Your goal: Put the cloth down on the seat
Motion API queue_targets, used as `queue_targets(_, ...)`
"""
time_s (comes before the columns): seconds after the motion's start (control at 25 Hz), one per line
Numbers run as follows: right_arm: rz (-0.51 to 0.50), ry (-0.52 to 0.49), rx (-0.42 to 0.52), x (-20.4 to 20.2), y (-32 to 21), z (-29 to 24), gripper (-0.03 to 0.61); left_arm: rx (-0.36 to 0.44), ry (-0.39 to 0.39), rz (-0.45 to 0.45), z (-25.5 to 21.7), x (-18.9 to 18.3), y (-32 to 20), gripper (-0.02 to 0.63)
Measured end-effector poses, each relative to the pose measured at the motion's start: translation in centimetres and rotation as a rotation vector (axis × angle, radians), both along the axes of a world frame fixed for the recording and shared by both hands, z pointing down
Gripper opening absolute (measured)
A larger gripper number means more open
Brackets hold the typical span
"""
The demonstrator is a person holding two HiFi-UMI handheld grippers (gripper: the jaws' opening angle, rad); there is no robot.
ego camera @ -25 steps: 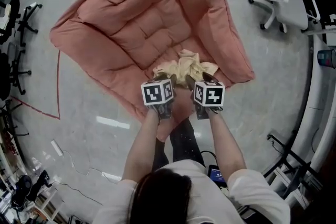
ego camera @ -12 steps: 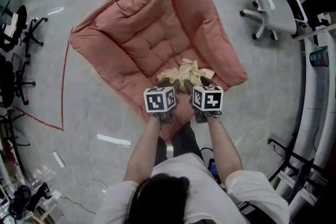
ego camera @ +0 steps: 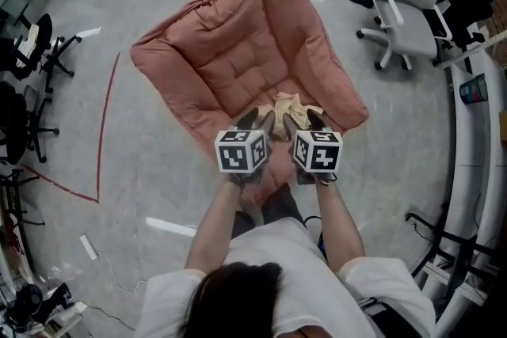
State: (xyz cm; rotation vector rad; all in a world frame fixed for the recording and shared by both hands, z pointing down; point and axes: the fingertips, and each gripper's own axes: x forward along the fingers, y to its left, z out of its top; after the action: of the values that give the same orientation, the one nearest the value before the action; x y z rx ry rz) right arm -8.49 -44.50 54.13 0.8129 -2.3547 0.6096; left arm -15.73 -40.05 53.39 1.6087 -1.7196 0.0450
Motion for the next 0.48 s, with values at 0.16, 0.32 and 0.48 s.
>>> queue_targets(0.16,0.013,-0.032,0.056,0.2,2.3,-2.7,0.255,0.065,-0.062,-0.018,-3.4,-0.2,2.0,0.181)
queue_targets(0.32,0.037,-0.028,0.155,0.5,4.6,-5.4,0.162,0.136,-0.076,-0.009,-6.3,0.8,4.5,0.181)
queue_targets(0.48,0.034,-0.045,0.204,0.3,7.1,-7.8,0.132,0.179,-0.105,0.018,-8.3,1.7,6.8,0.179)
